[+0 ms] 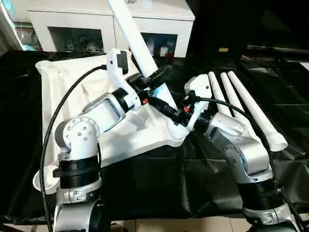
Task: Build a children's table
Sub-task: Pick table leg
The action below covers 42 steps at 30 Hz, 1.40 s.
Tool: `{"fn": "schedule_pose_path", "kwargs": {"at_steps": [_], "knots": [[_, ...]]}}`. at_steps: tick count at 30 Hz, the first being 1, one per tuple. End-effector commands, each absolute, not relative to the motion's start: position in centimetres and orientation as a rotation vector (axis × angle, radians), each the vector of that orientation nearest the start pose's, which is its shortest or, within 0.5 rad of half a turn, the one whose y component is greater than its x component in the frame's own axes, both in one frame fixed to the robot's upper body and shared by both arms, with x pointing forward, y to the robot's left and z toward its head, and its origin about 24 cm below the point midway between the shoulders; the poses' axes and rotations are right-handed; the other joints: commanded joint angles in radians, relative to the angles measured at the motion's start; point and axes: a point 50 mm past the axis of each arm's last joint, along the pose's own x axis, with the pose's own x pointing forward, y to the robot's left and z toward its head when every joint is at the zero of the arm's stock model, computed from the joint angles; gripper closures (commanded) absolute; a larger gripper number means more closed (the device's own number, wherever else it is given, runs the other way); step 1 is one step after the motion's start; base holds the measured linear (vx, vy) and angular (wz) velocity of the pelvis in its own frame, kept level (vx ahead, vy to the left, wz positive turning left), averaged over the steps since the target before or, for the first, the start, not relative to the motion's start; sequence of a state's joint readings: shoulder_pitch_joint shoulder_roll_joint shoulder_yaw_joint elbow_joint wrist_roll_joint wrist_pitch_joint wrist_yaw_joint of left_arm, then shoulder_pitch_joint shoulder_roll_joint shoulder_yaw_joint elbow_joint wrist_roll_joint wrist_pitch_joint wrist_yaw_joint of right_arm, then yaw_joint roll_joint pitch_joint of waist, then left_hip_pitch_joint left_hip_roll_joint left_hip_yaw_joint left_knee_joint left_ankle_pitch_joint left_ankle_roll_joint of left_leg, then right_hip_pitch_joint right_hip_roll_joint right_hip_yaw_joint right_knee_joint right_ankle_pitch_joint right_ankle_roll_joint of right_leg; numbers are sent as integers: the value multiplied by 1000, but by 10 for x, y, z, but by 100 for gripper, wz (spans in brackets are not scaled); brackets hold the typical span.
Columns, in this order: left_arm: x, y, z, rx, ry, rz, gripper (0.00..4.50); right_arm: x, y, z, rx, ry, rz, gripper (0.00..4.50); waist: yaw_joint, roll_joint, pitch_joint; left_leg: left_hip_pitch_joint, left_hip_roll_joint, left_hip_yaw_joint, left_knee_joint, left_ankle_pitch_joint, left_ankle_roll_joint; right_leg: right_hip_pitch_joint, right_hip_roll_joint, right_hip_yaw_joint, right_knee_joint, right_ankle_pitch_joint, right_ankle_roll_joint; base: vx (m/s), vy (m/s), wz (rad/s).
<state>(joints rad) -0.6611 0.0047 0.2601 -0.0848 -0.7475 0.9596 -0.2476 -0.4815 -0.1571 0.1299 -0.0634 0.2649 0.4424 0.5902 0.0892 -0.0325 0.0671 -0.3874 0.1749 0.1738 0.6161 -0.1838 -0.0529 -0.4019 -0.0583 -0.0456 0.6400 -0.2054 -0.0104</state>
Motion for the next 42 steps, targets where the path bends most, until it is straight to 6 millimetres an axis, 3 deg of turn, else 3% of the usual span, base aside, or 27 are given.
{"fn": "schedule_pose_path", "kwargs": {"at_steps": [1, 11, 12, 13, 15, 17, 25, 31, 32, 42], "knots": [[320, 91, 189, -622, 124, -776, 172, 308, -78, 149, -28, -80, 882, 266, -1, 5, -73, 18, 47, -17, -73, -119, -4, 55, -75, 49, -76, -69, -177, 0, 0, 0], [322, 91, 186, -628, 144, -753, 251, 310, -75, 149, -43, -73, 875, 266, -2, 2, -74, 18, 47, -17, -72, -107, 2, 56, -74, 49, -73, -50, -180, 0, 0, 0], [322, 91, 187, -620, 140, -763, 256, 310, -75, 149, -46, -73, 877, 266, -3, -4, -74, 18, 47, -16, -72, -107, 4, 56, -73, 49, -75, -51, -179, 0, 0, 0], [321, 91, 187, -612, 135, -771, 256, 310, -74, 150, -46, -74, 880, 266, -2, -2, -74, 18, 47, -16, -71, -106, 5, 56, -74, 49, -73, -52, -180, 0, 0, 0], [321, 90, 189, -600, 125, -781, 260, 310, -73, 150, -1, -65, 895, 196, -3, -3, -72, 18, 47, -16, -72, -114, 7, 54, -75, 49, -76, -78, -178, 0, 0, 0], [320, 91, 189, -592, 116, -788, 261, 310, -72, 150, 23, -63, 910, 196, -1, -1, -74, 19, 48, -16, -72, -106, 8, 55, -76, 50, -74, -73, -174, 0, 0, 0], [315, 93, 195, -444, 89, -861, 264, 309, -83, 153, 71, -5, 953, 113, 0, -6, -74, 19, 48, -16, -73, -92, 10, 56, -73, 49, -71, -67, -166, 0, 0, 0], [309, 97, 201, -297, 75, -985, 264, 306, -107, 161, 63, 84, 1086, 113, 2, 1, -74, 20, 48, -14, -71, -92, -1, 56, -75, 49, -70, -59, -173, 0, 0, 0], [309, 97, 202, -285, 73, -995, 264, 306, -110, 162, 66, 87, 1102, 113, 3, 8, -74, 20, 47, -15, -70, -92, -4, 56, -75, 50, -68, -55, -175, 0, 0, 0], [298, 89, 212, -292, 21, -1173, 264, 299, -119, 157, 67, 265, 1220, 113, 2, 0, -76, 19, 46, -14, -67, -80, 7, 60, -74, 48, -67, -36, -219, 0, 0, 0]]}}
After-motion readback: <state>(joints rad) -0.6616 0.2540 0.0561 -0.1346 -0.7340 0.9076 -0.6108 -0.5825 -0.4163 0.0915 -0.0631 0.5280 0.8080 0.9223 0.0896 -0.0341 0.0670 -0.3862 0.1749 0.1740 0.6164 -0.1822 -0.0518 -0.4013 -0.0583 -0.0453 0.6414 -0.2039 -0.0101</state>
